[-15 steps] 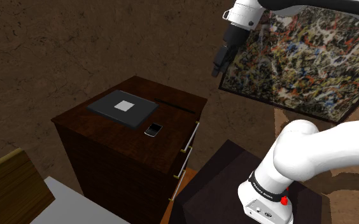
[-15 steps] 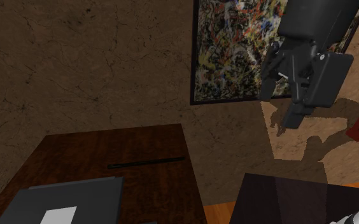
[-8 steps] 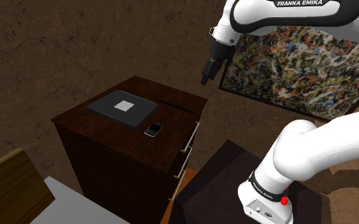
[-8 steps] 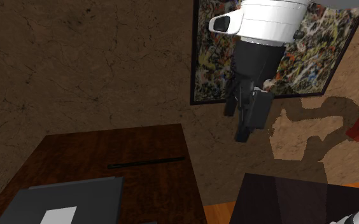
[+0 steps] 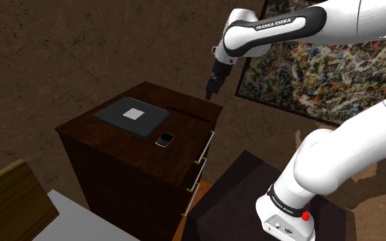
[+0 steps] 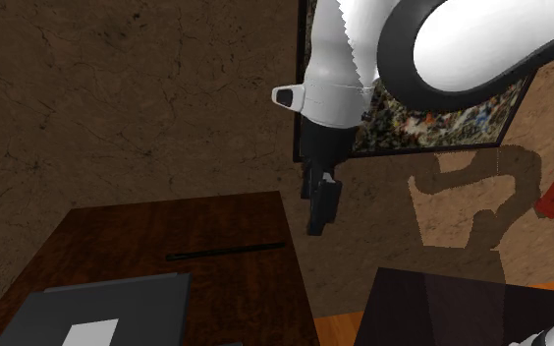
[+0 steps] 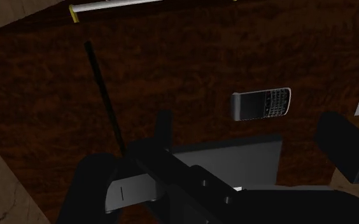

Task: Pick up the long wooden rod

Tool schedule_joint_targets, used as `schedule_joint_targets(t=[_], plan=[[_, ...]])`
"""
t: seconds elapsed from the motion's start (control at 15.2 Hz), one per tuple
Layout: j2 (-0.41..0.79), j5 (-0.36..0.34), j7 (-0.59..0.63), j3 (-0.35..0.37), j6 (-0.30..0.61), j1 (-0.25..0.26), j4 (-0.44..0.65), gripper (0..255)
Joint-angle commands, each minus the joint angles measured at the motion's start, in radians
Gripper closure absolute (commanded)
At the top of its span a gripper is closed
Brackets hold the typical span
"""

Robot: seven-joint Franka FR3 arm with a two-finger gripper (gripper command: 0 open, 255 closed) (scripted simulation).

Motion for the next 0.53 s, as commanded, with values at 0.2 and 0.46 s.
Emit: schedule_joint_targets(t=[0.2, 0.46], plan=[[0.184, 0.024, -0.089, -0.043, 0.118, 0.005, 0.064, 0], [0.339, 0.065, -0.164, -0.066, 0.196, 0.005, 0.134, 0]])
